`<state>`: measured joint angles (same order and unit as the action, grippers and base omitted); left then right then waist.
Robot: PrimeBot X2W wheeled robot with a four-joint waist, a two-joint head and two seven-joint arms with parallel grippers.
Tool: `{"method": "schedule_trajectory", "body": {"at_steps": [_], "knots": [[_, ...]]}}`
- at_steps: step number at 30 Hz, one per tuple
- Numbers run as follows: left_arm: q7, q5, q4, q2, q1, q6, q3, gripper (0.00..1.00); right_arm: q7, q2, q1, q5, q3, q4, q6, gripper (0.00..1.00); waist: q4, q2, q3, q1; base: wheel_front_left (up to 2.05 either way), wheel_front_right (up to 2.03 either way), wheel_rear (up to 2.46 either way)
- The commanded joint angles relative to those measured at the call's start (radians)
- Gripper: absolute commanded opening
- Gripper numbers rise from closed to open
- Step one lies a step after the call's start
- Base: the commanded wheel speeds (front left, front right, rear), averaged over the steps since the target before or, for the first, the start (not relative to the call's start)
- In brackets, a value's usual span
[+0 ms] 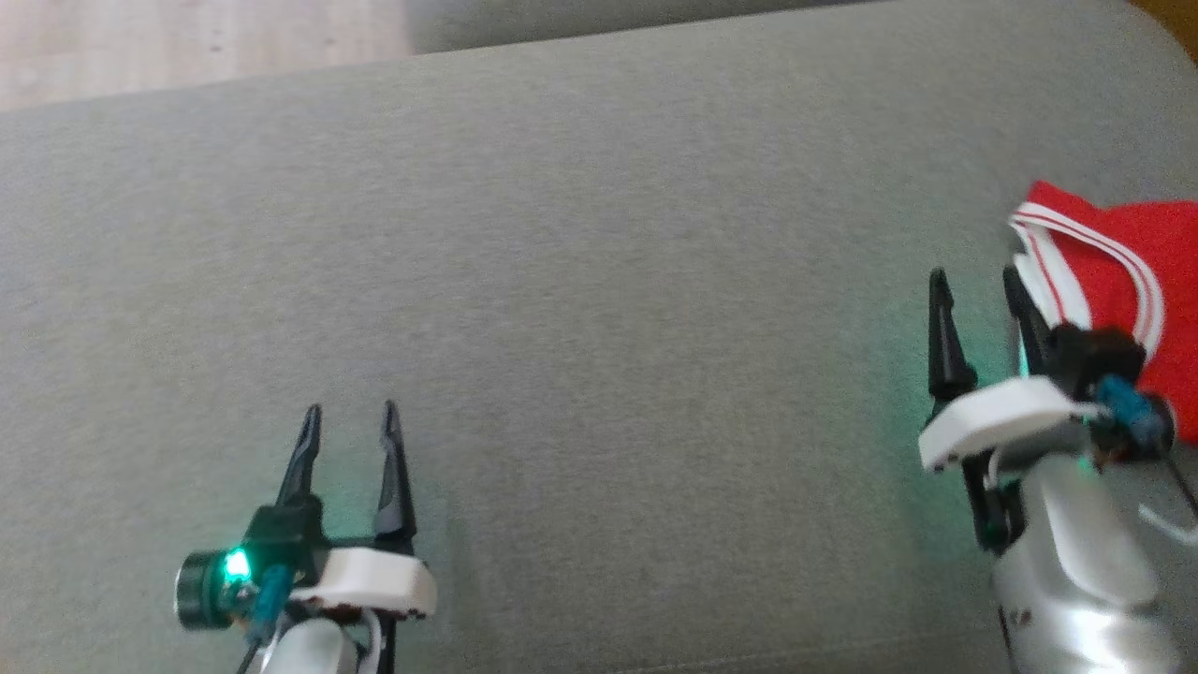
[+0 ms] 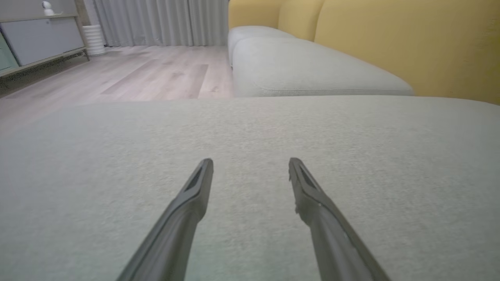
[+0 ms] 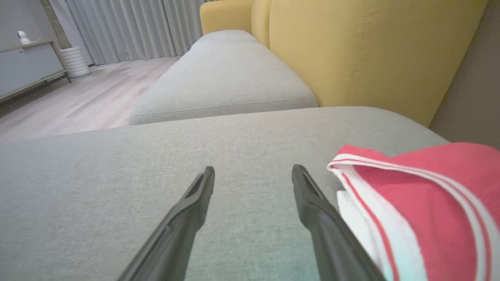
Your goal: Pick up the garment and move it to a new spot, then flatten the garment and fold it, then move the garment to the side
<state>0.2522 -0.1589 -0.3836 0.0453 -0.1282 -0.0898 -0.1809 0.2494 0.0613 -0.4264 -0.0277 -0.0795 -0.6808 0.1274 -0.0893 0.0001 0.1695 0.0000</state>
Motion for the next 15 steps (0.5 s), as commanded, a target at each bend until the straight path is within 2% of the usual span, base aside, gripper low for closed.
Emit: {"method": "schedule_trajectory", "body": {"at_steps": [1, 6, 15], "knots": [[0.01, -0.01, 0.027, 0.005, 0.009, -0.011, 0.049, 1.0, 0.012, -0.01, 0.02, -0.039, 0.045, 0.057, 0.003, 1.0, 0.061, -0.0001, -0.034, 0.0, 0.0, 0.0, 0.0], [0.01, -0.018, 0.025, 0.005, 0.029, -0.015, 0.076, 1.0, 0.012, -0.011, 0.106, -0.132, 0.093, 0.096, 0.003, 1.0, 0.097, -0.0001, -0.06, 0.0, 0.0, 0.0, 0.0], [0.01, -0.032, 0.041, 0.005, 0.056, 0.012, 0.111, 1.0, 0.012, -0.011, 0.153, -0.156, 0.138, 0.113, 0.003, 1.0, 0.109, -0.0001, -0.086, 0.0, 0.0, 0.0, 0.0]]}}
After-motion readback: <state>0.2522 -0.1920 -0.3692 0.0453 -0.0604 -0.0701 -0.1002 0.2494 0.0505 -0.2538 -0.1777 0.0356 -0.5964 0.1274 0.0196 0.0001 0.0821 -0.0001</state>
